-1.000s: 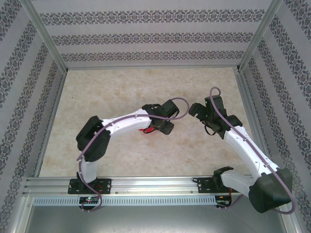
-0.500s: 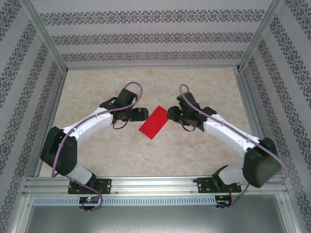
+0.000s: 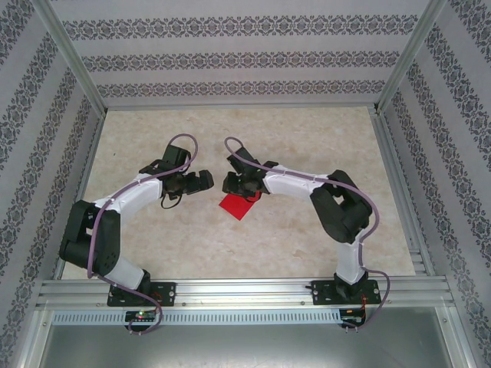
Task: Fold a paper plane with a square sheet of paper (pick it up from the middle)
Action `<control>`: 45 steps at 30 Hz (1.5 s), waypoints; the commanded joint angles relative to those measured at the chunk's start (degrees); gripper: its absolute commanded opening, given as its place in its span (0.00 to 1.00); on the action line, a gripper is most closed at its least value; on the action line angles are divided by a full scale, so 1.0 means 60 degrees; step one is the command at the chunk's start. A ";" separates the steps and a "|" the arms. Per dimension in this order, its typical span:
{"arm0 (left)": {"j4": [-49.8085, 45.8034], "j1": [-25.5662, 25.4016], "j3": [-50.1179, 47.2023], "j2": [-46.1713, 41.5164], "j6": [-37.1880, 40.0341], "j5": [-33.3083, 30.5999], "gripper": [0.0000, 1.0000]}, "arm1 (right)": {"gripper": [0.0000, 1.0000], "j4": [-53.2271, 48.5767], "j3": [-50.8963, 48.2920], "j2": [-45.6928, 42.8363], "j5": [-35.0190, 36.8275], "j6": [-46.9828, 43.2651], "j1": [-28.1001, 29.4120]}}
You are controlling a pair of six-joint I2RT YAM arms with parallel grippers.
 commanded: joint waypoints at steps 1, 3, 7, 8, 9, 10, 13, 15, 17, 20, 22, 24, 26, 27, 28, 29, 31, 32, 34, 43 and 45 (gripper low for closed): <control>0.0550 0.0129 -0.0003 -0.0187 0.0434 0.0003 1.00 | 0.31 0.0038 0.0483 0.0463 -0.0252 0.0035 0.0091; 0.0506 0.0143 0.0036 -0.0131 0.0517 0.0037 1.00 | 0.31 0.0013 0.0461 0.0588 -0.0367 -0.0113 0.0106; 0.0562 0.0152 0.0127 0.0039 0.0532 0.0327 1.00 | 0.31 -0.0374 0.0175 0.0650 -0.0567 -0.0843 0.0165; 0.0578 0.0145 0.0162 0.0105 0.0518 0.0401 1.00 | 0.31 -0.0541 0.0089 0.0689 -0.0680 -0.1133 0.0165; 0.0579 0.0151 0.0199 0.0164 0.0525 0.0465 1.00 | 0.31 -0.0699 0.0042 0.0724 -0.0809 -0.1405 0.0178; 0.0593 0.0157 0.0239 0.0229 0.0518 0.0523 1.00 | 0.31 -0.0863 -0.0037 0.0731 -0.0970 -0.1844 0.0193; 0.0651 0.0148 0.0249 0.0288 0.0517 0.0761 1.00 | 0.31 -0.1314 -0.0409 0.0517 -0.1395 -0.3125 0.0223; 0.0711 0.0152 0.0176 0.0256 0.0504 0.0832 1.00 | 0.32 -0.1651 -0.0690 0.0260 -0.1490 -0.3859 0.0217; 0.0775 0.0148 0.0093 0.0207 0.0489 0.0975 1.00 | 0.32 -0.2089 -0.0947 -0.0063 -0.1536 -0.4714 0.0208; 0.0959 0.0153 0.0001 0.0165 0.0464 0.1301 1.00 | 0.32 -0.2357 -0.1235 -0.0649 -0.1614 -0.5464 0.0200; 0.1184 0.0146 -0.0062 0.0156 0.0405 0.1623 0.99 | 0.34 -0.2217 -0.1340 -0.1092 -0.1518 -0.5452 0.0194; 0.1589 0.0130 -0.0179 0.0145 0.0296 0.2162 0.96 | 0.37 -0.1783 -0.1462 -0.1625 -0.1203 -0.4795 0.0172; 0.2011 0.0040 -0.0254 0.0171 0.0204 0.2764 0.93 | 0.44 -0.1307 -0.1682 -0.2214 -0.0867 -0.3771 0.0130; 0.2145 -0.0038 -0.0258 0.0197 0.0199 0.2990 0.92 | 0.47 -0.1092 -0.1856 -0.2469 -0.0692 -0.3273 0.0100; 0.2225 -0.0156 -0.0220 0.0222 0.0249 0.3177 0.90 | 0.53 -0.0915 -0.2113 -0.2816 -0.0479 -0.2619 0.0052; 0.2308 -0.0316 -0.0196 0.0265 0.0286 0.3330 0.87 | 0.56 -0.0752 -0.2384 -0.3118 -0.0268 -0.2014 0.0003; 0.2503 -0.0596 -0.0127 0.0412 0.0356 0.3725 0.79 | 0.58 -0.0443 -0.2942 -0.3738 0.0203 -0.1056 -0.0019; 0.2645 -0.0749 -0.0084 0.0519 0.0323 0.3943 0.73 | 0.60 -0.0330 -0.3290 -0.4036 0.0459 -0.0584 -0.0039; 0.2888 -0.1049 0.0017 0.0750 0.0180 0.4257 0.64 | 0.61 -0.0268 -0.3829 -0.4553 0.0886 0.0132 -0.0051; 0.3249 -0.2506 0.0964 0.2332 -0.0272 0.4720 0.37 | 0.62 0.0607 -0.6046 -0.6358 0.1261 0.2056 -0.0372; 0.3195 -0.2629 0.1194 0.2727 -0.0330 0.4565 0.34 | 0.61 0.0644 -0.6203 -0.6369 0.1205 0.2148 -0.0403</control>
